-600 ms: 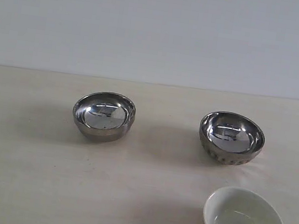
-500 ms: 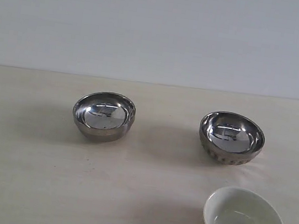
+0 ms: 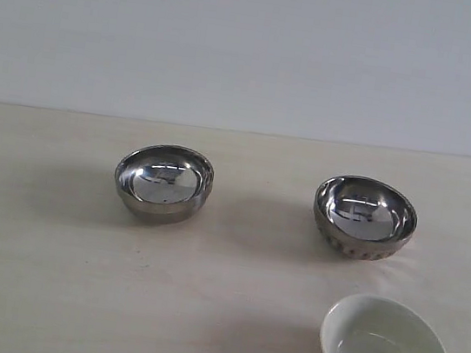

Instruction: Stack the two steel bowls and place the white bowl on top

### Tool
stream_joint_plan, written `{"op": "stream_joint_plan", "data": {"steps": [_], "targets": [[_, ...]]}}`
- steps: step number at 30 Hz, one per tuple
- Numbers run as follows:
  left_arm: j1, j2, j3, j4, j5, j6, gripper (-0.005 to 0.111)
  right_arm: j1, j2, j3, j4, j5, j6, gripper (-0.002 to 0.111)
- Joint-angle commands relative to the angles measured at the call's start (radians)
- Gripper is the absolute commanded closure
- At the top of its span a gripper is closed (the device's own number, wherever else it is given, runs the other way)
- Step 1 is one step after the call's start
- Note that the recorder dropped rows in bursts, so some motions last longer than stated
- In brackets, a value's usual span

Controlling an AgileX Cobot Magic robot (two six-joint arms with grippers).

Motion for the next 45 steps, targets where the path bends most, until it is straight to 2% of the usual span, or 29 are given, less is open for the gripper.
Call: {"op": "stream_joint_plan", "data": {"steps": [1, 4, 6, 8, 9, 12, 15, 22, 30, 38, 41, 45], "targets": [[0.004, -0.002, 0.004, -0.003, -0.216, -0.14, 0.103, -0.005, -0.006, 0.0, 0.0, -0.001, -0.002, 0.108], [0.004, -0.002, 0.0, -0.054, -0.252, -0.173, 0.103, -0.005, -0.006, 0.0, 0.0, -0.001, -0.002, 0.108], [0.004, -0.002, -0.043, -0.106, -0.197, -0.192, 0.103, -0.005, -0.006, 0.0, 0.0, -0.001, -0.002, 0.108], [0.004, 0.016, -0.098, -0.121, -0.076, -0.233, 0.103, -0.005, -0.006, 0.0, 0.0, -0.001, -0.002, 0.108], [0.004, 0.032, -0.149, -0.119, 0.039, -0.237, 0.103, -0.005, -0.006, 0.0, 0.0, -0.001, -0.002, 0.108], [0.004, 0.119, -0.271, -0.081, 0.275, -0.235, 0.103, -0.005, -0.006, 0.0, 0.0, -0.001, -0.002, 0.108], [0.004, 0.236, -0.372, -0.02, 0.391, -0.235, 0.103, -0.005, -0.006, 0.0, 0.0, -0.001, -0.002, 0.108], [0.004, 0.538, -0.559, 0.032, 0.564, -0.235, 0.103, -0.005, -0.006, 0.0, 0.0, -0.001, -0.002, 0.108], [0.004, 0.889, -0.672, 0.032, 0.617, -0.235, 0.103, -0.005, -0.006, 0.0, 0.0, -0.001, -0.002, 0.108], [0.004, 1.206, -0.864, 0.03, 0.821, -0.226, 0.103, -0.005, -0.006, 0.0, 0.0, -0.001, -0.002, 0.108], [0.004, 1.319, -0.939, 0.001, 0.879, -0.162, 0.103, -0.005, -0.006, 0.0, 0.0, -0.001, -0.002, 0.108], [0.004, 1.468, -1.053, -0.152, 0.977, 0.019, 0.103, -0.005, -0.006, 0.0, 0.0, -0.001, -0.002, 0.108]]}}
